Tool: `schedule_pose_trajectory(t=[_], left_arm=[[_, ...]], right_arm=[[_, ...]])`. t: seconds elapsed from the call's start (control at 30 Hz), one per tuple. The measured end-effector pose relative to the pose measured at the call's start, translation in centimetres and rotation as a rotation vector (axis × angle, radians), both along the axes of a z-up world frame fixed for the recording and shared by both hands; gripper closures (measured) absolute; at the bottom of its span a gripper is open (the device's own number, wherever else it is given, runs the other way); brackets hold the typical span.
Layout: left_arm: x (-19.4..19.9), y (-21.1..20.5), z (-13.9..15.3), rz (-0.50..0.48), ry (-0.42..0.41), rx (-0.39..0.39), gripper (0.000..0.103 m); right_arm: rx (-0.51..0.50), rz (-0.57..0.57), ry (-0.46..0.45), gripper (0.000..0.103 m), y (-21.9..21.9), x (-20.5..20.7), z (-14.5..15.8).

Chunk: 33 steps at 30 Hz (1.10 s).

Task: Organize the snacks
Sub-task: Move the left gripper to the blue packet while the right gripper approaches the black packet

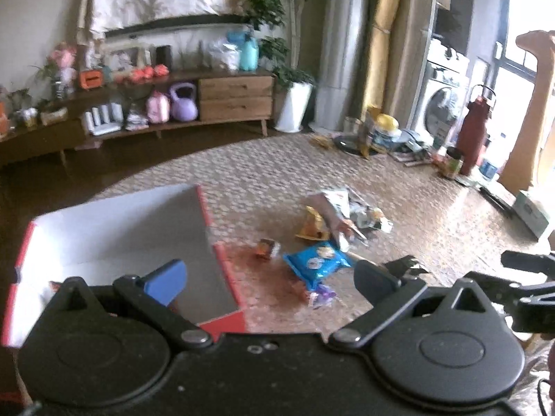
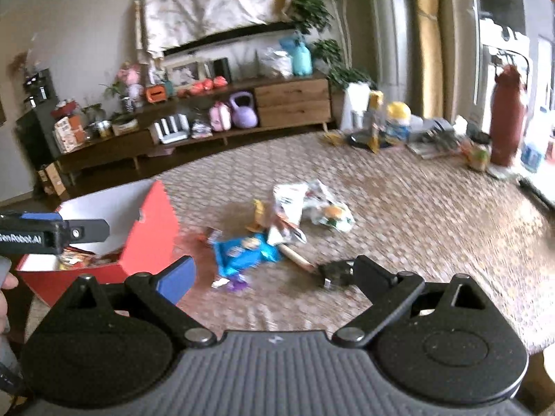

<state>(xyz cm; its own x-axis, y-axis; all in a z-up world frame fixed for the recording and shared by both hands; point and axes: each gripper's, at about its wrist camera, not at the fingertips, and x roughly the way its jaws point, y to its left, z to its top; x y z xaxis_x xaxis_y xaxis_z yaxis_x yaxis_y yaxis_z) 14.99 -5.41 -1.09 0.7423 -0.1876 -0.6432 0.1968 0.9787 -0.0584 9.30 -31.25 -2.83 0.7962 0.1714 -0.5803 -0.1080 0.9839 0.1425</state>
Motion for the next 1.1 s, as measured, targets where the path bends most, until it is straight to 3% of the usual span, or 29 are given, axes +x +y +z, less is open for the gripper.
schedule_pose_trajectory(t=[0.27, 0.7, 0.9, 1.1], left_arm=[[3.4, -4.0, -2.4, -0.175, 0.061, 0.067, 0.0], [10.2, -9.5, -6.1, -0.441, 0.172, 0.292, 0.0], [12.3, -11.1, -8.7, -0.498, 0.23, 0.345, 0.004], [14.2, -11.6, -10.7, -0.475, 0.281, 0.341, 0.009]], right_arm=[[-0.006, -0.033, 0.065, 0.005, -3.2, 2.6, -4.0], [-0.001, -0.067, 0.153, 0.005, -5.6, 7.9, -8.6], [0.006, -0.075, 0.175, 0.005, -5.7, 10.2, -10.3], [-0.001, -0.072, 0.198, 0.006, -5.3, 12.0, -11.9]])
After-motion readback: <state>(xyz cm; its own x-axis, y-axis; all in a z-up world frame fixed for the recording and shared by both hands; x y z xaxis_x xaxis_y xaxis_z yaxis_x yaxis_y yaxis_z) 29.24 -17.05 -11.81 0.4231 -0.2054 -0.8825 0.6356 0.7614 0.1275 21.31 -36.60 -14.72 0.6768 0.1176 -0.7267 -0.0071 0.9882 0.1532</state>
